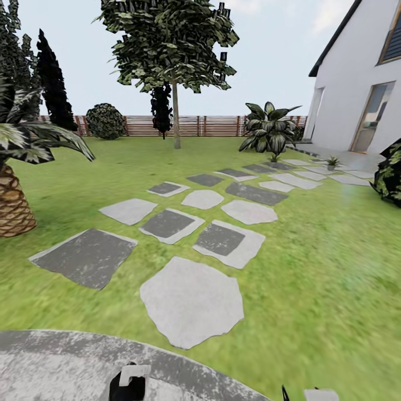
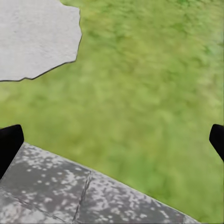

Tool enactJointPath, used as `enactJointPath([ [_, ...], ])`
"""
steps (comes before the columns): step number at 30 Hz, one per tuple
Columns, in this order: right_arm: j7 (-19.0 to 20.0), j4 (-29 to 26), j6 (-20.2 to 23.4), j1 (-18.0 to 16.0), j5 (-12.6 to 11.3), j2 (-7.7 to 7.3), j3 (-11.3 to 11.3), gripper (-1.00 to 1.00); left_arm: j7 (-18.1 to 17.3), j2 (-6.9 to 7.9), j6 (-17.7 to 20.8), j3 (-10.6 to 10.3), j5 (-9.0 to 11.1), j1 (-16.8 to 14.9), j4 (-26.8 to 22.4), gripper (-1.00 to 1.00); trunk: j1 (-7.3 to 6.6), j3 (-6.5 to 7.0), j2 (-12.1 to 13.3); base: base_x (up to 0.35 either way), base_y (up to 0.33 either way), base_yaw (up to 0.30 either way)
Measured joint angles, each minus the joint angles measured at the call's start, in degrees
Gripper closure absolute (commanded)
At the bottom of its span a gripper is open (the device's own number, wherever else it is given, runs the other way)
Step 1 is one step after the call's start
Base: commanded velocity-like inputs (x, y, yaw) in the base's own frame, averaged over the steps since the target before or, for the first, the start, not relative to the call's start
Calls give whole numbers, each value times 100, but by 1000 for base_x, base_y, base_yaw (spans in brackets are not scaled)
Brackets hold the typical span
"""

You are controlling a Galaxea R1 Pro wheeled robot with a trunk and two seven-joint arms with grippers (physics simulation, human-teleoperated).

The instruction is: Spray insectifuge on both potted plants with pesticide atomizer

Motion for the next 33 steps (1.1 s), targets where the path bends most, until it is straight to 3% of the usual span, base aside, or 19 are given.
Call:
enactJointPath([
  [13,0,-1,0,1,0,0,0,-100,0,0,0,0,0,0,1,100,0,0,0,334,0,-101],
  [33,0,-1,-3,0,0,0,0,-100,0,0,0,0,0,0,0,100,0,0,0,334,0,-3],
])
